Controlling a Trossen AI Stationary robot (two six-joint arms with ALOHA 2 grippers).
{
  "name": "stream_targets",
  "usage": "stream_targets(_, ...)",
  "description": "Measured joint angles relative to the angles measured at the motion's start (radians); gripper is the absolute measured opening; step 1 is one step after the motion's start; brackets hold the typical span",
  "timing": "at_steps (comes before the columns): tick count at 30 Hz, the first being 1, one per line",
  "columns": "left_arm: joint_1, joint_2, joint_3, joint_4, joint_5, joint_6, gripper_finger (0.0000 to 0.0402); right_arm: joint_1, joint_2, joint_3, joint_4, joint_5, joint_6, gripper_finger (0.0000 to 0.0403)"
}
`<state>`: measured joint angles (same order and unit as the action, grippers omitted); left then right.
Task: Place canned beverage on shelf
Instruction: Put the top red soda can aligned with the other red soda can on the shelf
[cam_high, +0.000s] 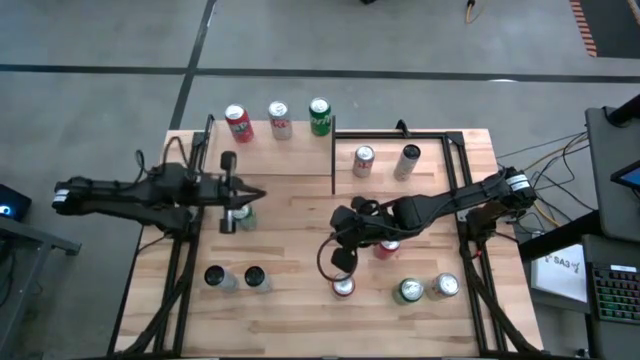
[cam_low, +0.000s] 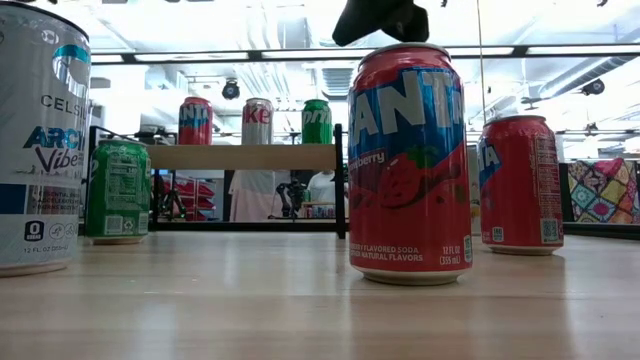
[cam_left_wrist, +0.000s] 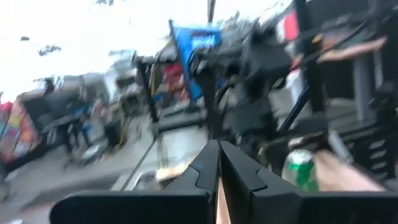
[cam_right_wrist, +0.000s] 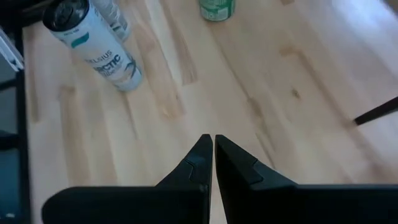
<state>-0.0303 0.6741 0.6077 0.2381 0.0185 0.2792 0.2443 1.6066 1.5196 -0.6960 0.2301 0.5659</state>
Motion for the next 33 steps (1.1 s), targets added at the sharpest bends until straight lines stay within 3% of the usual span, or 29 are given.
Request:
stream_targets(10, 0.0, -0.074, -0.09, 0.086, 0.018, -0.069, 0.0, 0.0, 0.0, 0.0, -0.001, -0.134, 0.174, 0.0009)
stream_targets(23, 0.0, -0.068, -0.085, 0.083, 0.016, -0.054, 0.0, 0.045, 0.096, 0.0, -0.012, -0.545, 0.431, 0.0009)
stream_targets(33, 0.001, -0.067, -0.083, 0.083, 0.015, -0.048, 0.0, 0.068, 0.046, 0.002, -0.155, -0.57, 0.554, 0.0009)
